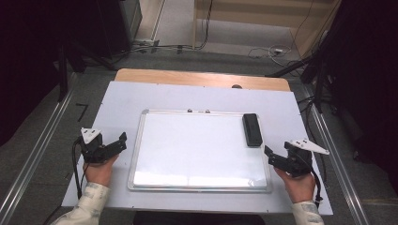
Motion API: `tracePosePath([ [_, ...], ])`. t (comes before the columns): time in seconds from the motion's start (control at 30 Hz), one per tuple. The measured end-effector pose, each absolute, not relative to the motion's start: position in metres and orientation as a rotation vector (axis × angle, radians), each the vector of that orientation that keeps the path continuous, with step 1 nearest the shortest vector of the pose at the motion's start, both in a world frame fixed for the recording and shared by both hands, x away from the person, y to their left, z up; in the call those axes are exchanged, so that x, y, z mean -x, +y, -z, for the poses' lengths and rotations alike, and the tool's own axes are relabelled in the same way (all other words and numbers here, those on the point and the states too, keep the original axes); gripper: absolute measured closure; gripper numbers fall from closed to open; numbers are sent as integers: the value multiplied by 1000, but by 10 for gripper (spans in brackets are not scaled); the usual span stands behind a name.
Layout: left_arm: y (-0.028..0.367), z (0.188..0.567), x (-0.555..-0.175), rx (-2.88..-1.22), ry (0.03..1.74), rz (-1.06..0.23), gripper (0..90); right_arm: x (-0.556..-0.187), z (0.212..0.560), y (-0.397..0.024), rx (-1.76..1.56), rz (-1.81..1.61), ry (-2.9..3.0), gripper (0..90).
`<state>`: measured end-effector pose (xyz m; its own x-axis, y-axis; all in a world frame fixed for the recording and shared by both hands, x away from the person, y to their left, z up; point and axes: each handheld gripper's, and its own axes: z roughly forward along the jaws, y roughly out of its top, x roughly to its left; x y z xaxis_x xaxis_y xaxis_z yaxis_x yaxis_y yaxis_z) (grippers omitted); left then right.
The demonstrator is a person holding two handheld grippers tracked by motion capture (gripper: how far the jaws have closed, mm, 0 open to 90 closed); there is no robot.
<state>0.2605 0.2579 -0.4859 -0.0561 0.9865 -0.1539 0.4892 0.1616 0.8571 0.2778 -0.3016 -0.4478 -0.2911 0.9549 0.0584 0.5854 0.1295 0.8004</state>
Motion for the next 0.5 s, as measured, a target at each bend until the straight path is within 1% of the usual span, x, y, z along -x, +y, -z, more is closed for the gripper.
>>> tracePosePath([
  [0.5,258,485,-260,-1431,1660,-807,104,-267,452,-324,-1522,-971,1899,186],
])
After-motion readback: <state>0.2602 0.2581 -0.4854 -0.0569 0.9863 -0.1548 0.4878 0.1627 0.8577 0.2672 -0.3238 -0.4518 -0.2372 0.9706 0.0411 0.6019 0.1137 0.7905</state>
